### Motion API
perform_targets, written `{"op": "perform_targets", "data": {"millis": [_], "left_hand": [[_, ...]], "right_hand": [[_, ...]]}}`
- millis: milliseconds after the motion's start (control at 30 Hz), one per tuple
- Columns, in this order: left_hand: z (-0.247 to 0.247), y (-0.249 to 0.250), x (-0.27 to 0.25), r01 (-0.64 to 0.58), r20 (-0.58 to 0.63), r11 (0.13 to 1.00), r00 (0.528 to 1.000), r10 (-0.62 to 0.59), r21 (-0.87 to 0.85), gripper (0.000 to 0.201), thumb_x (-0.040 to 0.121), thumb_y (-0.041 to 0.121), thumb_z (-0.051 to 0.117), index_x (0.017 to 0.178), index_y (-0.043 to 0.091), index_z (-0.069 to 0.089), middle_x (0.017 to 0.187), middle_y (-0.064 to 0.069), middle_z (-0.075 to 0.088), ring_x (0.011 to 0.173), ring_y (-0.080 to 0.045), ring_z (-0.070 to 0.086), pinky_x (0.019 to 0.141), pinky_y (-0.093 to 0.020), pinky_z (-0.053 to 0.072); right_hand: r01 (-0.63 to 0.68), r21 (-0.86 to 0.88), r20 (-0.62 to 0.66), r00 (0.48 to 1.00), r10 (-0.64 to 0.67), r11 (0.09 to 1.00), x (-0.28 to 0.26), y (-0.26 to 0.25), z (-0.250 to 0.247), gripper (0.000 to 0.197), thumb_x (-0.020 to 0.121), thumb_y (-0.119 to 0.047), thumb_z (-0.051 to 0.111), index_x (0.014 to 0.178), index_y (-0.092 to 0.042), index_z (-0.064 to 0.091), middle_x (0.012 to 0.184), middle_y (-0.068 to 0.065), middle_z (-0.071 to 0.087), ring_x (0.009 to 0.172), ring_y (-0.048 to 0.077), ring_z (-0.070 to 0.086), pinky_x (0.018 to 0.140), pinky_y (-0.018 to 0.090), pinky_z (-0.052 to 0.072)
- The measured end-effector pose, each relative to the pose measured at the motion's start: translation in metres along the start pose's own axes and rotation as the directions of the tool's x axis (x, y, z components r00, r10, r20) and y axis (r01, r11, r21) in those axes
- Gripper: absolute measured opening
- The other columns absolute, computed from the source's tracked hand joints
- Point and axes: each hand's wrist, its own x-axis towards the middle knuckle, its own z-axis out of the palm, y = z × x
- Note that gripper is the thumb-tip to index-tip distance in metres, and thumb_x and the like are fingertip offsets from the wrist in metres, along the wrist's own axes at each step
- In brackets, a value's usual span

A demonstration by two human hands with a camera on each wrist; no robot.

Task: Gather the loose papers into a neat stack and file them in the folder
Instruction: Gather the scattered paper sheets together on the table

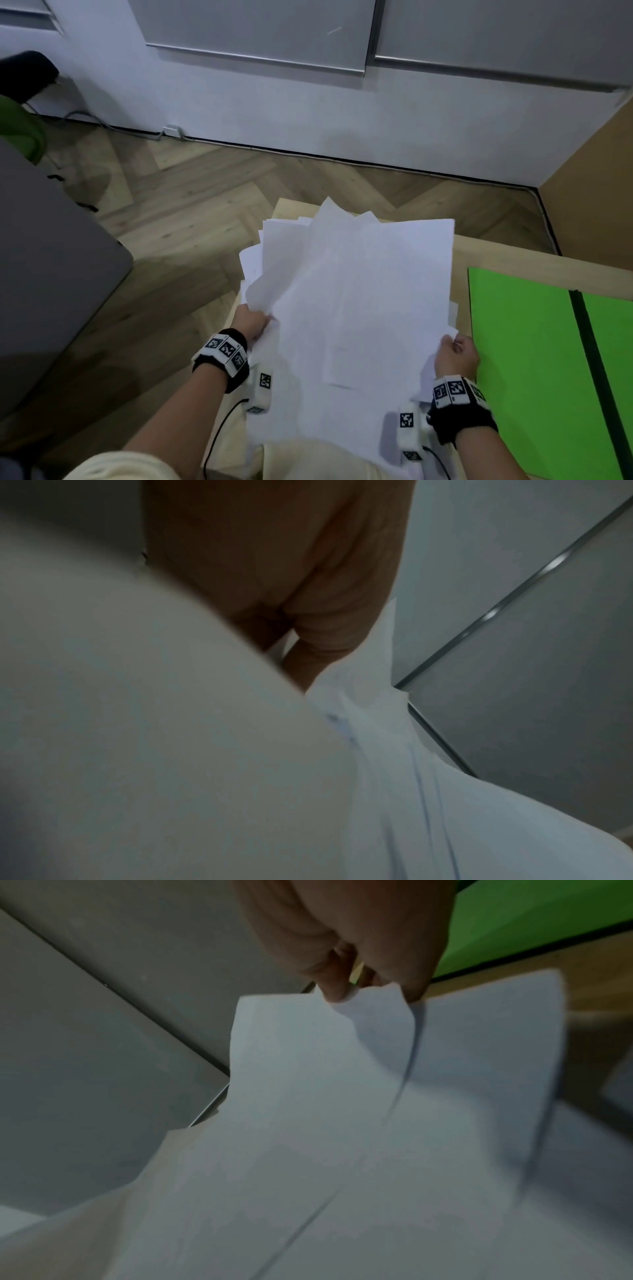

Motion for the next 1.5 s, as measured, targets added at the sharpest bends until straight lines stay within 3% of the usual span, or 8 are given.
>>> {"op": "perform_targets", "data": {"millis": [367, 567, 733, 900, 1100, 1200, 1333, 1500], "left_hand": [[0.002, -0.006, -0.008, 0.042, 0.146, 0.995, 0.989, -0.029, -0.087, 0.006, 0.065, -0.001, 0.045, 0.066, 0.005, 0.047, 0.063, -0.009, 0.044, 0.052, -0.022, 0.041, 0.053, -0.024, 0.033], [0.005, -0.003, 0.000, 0.045, 0.163, 0.983, 0.987, -0.016, -0.179, 0.051, 0.079, 0.039, 0.070, 0.121, 0.013, 0.058, 0.111, -0.007, 0.065, 0.101, -0.028, 0.063, 0.084, -0.033, 0.049], [0.006, -0.009, -0.006, -0.045, 0.220, 0.999, 0.974, 0.046, -0.010, 0.039, 0.073, 0.017, 0.076, 0.109, 0.005, 0.066, 0.094, -0.008, 0.074, 0.080, -0.022, 0.071, 0.056, -0.022, 0.054], [0.003, -0.023, 0.002, -0.018, 0.242, 1.000, 0.970, 0.023, -0.022, 0.079, 0.056, 0.046, 0.086, 0.120, 0.005, 0.062, 0.115, -0.010, 0.071, 0.101, -0.026, 0.069, 0.089, -0.039, 0.055], [0.017, -0.022, -0.013, -0.060, 0.139, 0.998, 0.988, 0.062, -0.018, 0.077, 0.080, 0.042, 0.072, 0.136, -0.002, 0.043, 0.129, -0.012, 0.057, 0.115, -0.031, 0.057, 0.088, -0.033, 0.045], [0.021, -0.023, -0.015, -0.079, 0.154, 0.995, 0.984, 0.087, -0.060, 0.062, 0.074, 0.038, 0.076, 0.123, 0.003, 0.058, 0.114, -0.010, 0.069, 0.097, -0.028, 0.066, 0.079, -0.032, 0.051], [0.020, -0.021, -0.022, -0.093, 0.175, 0.991, 0.978, 0.109, -0.099, 0.038, 0.079, 0.031, 0.076, 0.112, 0.017, 0.062, 0.085, -0.002, 0.068, 0.074, -0.017, 0.066, 0.056, -0.022, 0.051], [0.011, -0.024, -0.004, 0.002, 0.229, 0.981, 0.972, 0.043, -0.194, 0.093, 0.053, 0.060, 0.084, 0.128, 0.012, 0.058, 0.120, -0.004, 0.069, 0.106, -0.026, 0.067, 0.096, -0.043, 0.052]], "right_hand": [[-0.002, -0.096, 0.105, 0.994, 0.012, 0.995, -0.015, 0.003, 0.005, 0.049, 0.080, 0.014, 0.041, 0.122, -0.010, 0.052, 0.115, 0.018, 0.056, 0.089, 0.032, 0.057, 0.074, 0.033, 0.045], [-0.108, -0.071, 0.369, 0.921, 0.126, 0.992, -0.011, -0.001, 0.006, 0.027, 0.082, -0.004, 0.055, 0.108, -0.008, 0.060, 0.094, 0.010, 0.058, 0.080, 0.028, 0.055, 0.061, 0.030, 0.042], [0.135, -0.310, 0.440, 0.898, 0.016, 0.941, -0.008, 0.002, 0.006, 0.012, 0.076, -0.003, 0.061, 0.085, -0.010, 0.066, 0.085, 0.010, 0.066, 0.083, 0.030, 0.064, 0.070, 0.027, 0.047], [0.366, -0.593, 0.751, 0.573, 0.329, 0.717, -0.004, 0.010, -0.013, 0.027, 0.061, -0.009, 0.064, 0.087, -0.017, 0.059, 0.086, 0.007, 0.061, 0.067, 0.017, 0.057, 0.057, 0.019, 0.043], [0.110, -0.417, 0.385, 0.921, 0.066, 0.902, -0.021, 0.000, 0.002, 0.054, 0.082, -0.032, 0.065, 0.124, -0.002, 0.049, 0.130, 0.018, 0.047, 0.113, 0.035, 0.054, 0.091, 0.033, 0.043], [0.095, -0.346, 0.400, 0.915, 0.054, 0.933, -0.044, 0.004, 0.015, 0.066, 0.079, -0.030, 0.069, 0.130, -0.002, 0.039, 0.134, 0.019, 0.037, 0.111, 0.036, 0.053, 0.090, 0.033, 0.042], [0.113, -0.269, 0.486, 0.873, 0.033, 0.957, -0.054, 0.009, 0.026, 0.042, 0.080, -0.015, 0.068, 0.114, -0.005, 0.047, 0.082, 0.005, 0.056, 0.083, 0.025, 0.055, 0.076, 0.028, 0.042], [0.329, -0.401, 0.703, 0.709, 0.056, 0.855, -0.042, 0.003, 0.020, 0.025, 0.086, -0.012, 0.056, 0.107, 0.001, 0.058, 0.102, 0.017, 0.064, 0.097, 0.031, 0.060, 0.086, 0.034, 0.048]]}}
